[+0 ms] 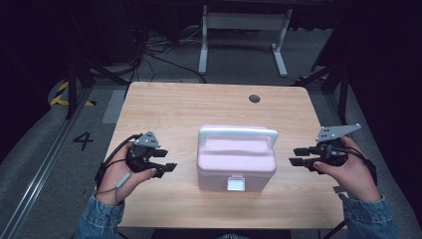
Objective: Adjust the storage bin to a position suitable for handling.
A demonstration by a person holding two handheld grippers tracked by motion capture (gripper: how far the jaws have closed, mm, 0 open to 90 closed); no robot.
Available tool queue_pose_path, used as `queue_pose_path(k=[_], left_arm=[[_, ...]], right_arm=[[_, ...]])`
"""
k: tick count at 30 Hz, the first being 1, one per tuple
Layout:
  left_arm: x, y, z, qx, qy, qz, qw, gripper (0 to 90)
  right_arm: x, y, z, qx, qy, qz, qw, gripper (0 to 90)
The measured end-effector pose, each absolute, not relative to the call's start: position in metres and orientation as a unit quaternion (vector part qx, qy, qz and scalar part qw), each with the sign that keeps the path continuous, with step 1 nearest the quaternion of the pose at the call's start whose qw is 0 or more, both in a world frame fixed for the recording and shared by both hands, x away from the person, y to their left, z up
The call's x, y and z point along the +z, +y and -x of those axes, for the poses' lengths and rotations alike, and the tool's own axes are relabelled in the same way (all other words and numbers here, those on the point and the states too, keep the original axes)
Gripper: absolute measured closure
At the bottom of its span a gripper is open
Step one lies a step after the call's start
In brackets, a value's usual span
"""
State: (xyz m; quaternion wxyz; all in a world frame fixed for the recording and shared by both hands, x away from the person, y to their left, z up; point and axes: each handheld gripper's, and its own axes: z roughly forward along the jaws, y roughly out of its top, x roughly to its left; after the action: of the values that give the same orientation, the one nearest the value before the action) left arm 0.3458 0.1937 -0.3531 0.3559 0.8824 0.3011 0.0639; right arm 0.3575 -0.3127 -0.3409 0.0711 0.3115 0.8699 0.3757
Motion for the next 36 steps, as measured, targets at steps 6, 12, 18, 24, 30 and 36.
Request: queue_pose_path(k=[6, 12, 18, 24, 30, 36], left_arm=[[-0.342, 0.185, -0.346, 0.07, 0.291, -0.877, 0.376, 42.3], [-0.338, 0.169, -0.353, 0.072, 0.272, -0.879, 0.384, 40.7], [-0.328, 0.157, -0.359, 0.074, 0.253, -0.875, 0.405, 39.3], [-0.325, 0.146, -0.365, 0.081, 0.243, -0.874, 0.413, 38.7], [-0.323, 0.131, -0.374, 0.085, 0.238, -0.868, 0.428, 38.2], [-0.325, 0.12, -0.385, 0.088, 0.232, -0.863, 0.441, 38.3]], right_arm=[[-0.341, -0.318, -0.354, 0.375, 0.867, -0.32, 0.075, 56.3], [-0.344, -0.324, -0.349, 0.373, 0.864, -0.329, 0.079, 54.2], [-0.346, -0.331, -0.344, 0.371, 0.86, -0.341, 0.084, 53.7], [-0.35, -0.333, -0.338, 0.366, 0.86, -0.346, 0.082, 52.9], [-0.352, -0.334, -0.334, 0.371, 0.859, -0.344, 0.076, 52.7], [-0.354, -0.336, -0.332, 0.369, 0.858, -0.349, 0.075, 52.7]])
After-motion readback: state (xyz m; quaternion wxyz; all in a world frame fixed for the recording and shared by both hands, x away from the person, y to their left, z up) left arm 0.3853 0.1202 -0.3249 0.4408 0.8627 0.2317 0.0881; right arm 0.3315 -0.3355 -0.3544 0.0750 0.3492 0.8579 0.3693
